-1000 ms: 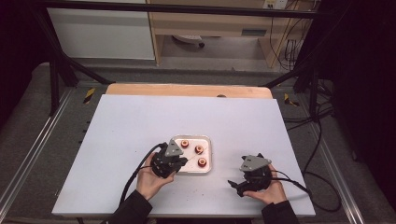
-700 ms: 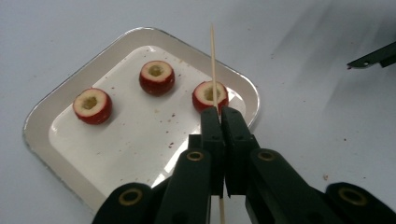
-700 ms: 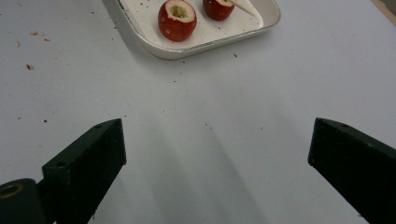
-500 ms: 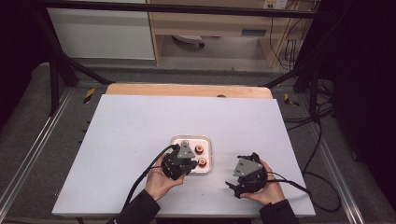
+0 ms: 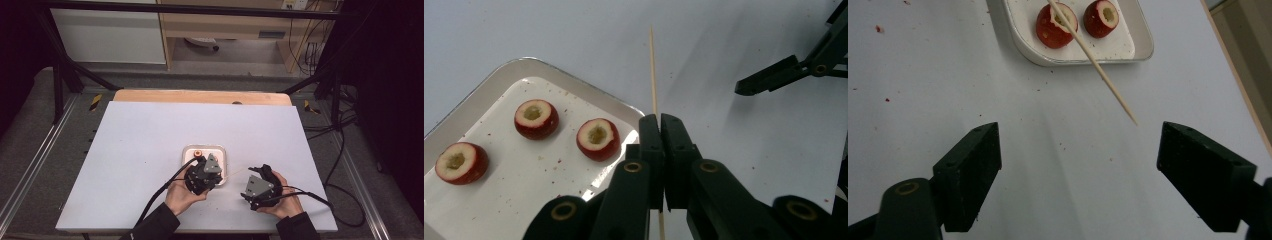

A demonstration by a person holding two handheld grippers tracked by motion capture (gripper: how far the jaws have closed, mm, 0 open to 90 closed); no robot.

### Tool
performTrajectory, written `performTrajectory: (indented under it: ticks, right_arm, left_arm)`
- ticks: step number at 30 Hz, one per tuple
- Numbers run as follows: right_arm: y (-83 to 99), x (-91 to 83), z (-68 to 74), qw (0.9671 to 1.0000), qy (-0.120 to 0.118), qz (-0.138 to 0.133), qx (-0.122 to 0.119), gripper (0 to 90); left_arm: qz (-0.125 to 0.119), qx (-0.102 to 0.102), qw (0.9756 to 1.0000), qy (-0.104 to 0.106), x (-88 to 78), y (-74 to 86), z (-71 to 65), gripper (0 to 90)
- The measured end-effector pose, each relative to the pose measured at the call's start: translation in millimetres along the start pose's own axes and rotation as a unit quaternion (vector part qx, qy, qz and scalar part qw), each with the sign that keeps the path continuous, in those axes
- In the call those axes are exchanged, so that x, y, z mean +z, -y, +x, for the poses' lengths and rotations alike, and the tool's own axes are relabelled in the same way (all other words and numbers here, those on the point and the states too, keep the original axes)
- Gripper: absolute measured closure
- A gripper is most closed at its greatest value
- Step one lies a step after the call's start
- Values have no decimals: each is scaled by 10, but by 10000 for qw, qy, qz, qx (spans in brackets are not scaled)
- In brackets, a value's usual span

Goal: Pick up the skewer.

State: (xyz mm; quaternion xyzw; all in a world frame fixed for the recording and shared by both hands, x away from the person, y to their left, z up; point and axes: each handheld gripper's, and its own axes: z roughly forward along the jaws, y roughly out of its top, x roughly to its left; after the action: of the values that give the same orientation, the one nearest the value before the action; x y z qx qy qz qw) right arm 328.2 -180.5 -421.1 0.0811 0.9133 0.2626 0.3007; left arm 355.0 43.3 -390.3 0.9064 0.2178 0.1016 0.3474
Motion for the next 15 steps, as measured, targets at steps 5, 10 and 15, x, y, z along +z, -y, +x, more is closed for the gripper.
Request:
performTrajectory:
  ticks: [5, 10, 15]
  right_arm:
    - [-15, 2, 3, 9992, 53, -112, -372, 274]
    - [-6, 6, -1, 9967, 60, -195, -789, 344]
    - [6, 12, 20, 9936, 26, -114, -1127, 409]
  left_arm:
    - [68, 71, 9999, 54, 51, -55, -42, 887]
    - [110, 129, 9998, 109, 109, -99, -83, 887]
    - [134, 196, 9996, 170, 152, -150, -138, 887]
